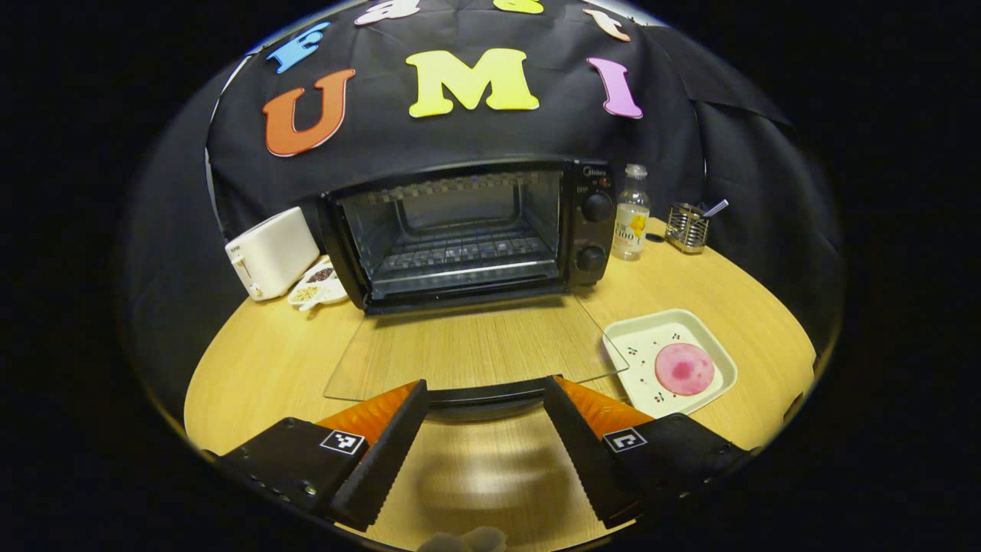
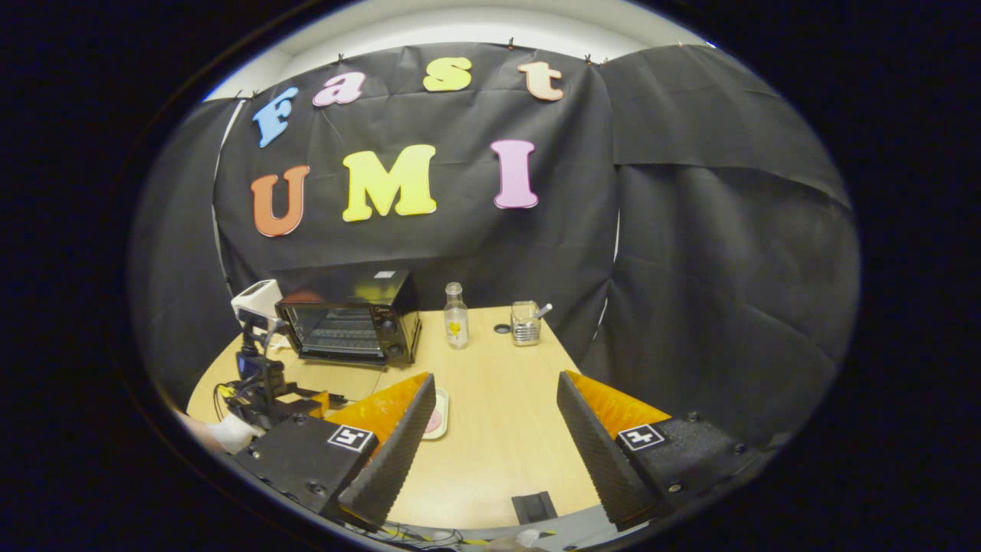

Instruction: Open the electric oven with the left hand, put the food in, and close the electric oven.

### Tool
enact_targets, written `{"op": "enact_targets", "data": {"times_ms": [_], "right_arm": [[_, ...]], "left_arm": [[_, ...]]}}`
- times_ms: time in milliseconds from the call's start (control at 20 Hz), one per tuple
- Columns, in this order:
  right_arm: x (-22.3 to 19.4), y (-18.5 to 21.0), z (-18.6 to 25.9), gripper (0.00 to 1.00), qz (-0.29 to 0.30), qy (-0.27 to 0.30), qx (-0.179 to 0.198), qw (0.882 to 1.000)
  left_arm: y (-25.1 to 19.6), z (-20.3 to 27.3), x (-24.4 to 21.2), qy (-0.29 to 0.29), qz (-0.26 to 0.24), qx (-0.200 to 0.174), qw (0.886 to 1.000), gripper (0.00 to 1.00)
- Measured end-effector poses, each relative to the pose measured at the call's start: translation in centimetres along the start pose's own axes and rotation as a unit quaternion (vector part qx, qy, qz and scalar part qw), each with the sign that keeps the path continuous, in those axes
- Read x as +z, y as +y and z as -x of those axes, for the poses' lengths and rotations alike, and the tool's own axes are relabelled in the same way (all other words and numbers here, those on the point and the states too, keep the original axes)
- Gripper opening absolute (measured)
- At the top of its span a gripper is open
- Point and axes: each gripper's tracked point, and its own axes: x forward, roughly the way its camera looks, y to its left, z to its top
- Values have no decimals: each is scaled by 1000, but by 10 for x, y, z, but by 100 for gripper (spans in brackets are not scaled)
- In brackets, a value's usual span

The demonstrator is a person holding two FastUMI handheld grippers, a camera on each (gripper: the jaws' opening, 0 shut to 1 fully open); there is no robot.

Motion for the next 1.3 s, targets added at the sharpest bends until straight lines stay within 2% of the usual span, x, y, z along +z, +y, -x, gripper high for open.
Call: {"op": "enact_targets", "data": {"times_ms": [300, 400, 500, 550, 850, 1000, 1050, 1100, 1150, 1200, 1250, 1300], "right_arm": [[-47, 13, -73, 100, -3, 77, 55, 995], [-65, 19, -102, 95, -11, 107, 76, 991], [-85, 26, -135, 80, -26, 140, 97, 985], [-96, 30, -149, 81, -36, 160, 108, 980], [-148, 48, -226, 63, -84, 273, 158, 945], [-165, 63, -243, 56, -94, 322, 185, 924], [-168, 68, -248, 46, -95, 334, 193, 918], [-172, 71, -251, 45, -95, 344, 200, 912], [-174, 74, -255, 49, -93, 353, 203, 908], [-176, 78, -259, 39, -91, 360, 207, 905], [-180, 80, -262, 43, -87, 372, 209, 901], [-184, 81, -264, 32, -87, 383, 209, 895]], "left_arm": [[27, 69, 60, -72, 18, 32, 997, 97], [34, 98, 84, -100, 14, 50, 994, 96], [39, 123, 105, -120, 9, 66, 991, 96], [41, 136, 113, -126, 6, 75, 989, 96], [46, 192, 152, -144, 27, 142, 979, 97], [44, 208, 162, -147, 56, 173, 972, 96], [43, 212, 161, -145, 64, 184, 970, 96], [43, 215, 161, -144, 71, 192, 968, 96], [41, 217, 159, -141, 76, 200, 967, 96], [40, 219, 156, -138, 81, 209, 965, 96], [39, 221, 152, -131, 85, 218, 963, 96], [39, 223, 148, -127, 91, 227, 961, 96]]}}
